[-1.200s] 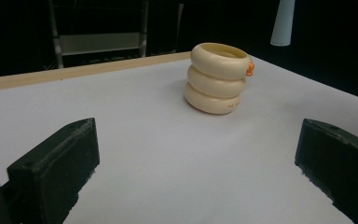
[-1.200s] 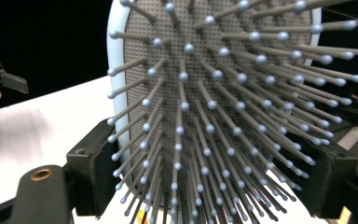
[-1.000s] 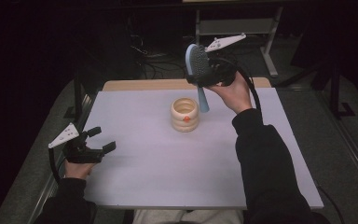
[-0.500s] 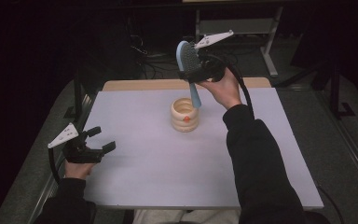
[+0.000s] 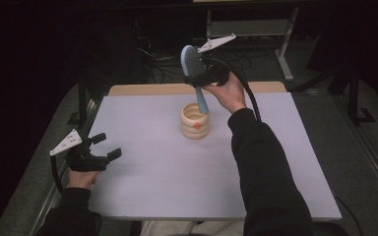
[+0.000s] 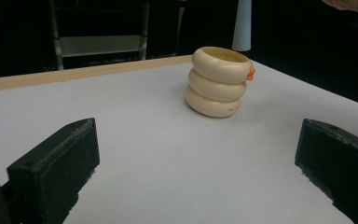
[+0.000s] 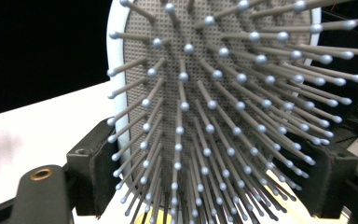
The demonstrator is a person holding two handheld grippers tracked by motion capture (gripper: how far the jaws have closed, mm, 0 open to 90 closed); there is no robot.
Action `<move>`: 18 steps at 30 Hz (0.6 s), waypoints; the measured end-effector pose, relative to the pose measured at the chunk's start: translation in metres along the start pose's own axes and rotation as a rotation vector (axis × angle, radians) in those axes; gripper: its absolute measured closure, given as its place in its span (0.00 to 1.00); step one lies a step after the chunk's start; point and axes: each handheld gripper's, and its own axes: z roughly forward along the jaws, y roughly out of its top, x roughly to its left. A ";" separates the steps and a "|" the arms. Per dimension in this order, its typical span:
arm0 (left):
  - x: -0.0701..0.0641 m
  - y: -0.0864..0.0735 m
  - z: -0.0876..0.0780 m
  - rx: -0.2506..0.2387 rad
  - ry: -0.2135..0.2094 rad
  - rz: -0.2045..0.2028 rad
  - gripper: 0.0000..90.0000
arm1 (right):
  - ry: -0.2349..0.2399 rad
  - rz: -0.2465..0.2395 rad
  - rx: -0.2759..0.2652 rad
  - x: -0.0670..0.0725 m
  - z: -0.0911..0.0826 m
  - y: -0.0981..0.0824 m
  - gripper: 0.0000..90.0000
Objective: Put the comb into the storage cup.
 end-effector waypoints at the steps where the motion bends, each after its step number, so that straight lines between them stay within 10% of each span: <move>1: 0.000 0.000 0.000 0.000 0.000 -0.001 0.00 | -0.005 -0.004 0.001 0.000 0.002 0.000 0.21; 18: 0.001 0.000 0.001 0.000 0.001 -0.003 0.00 | 0.029 0.010 0.011 0.004 0.030 -0.008 0.21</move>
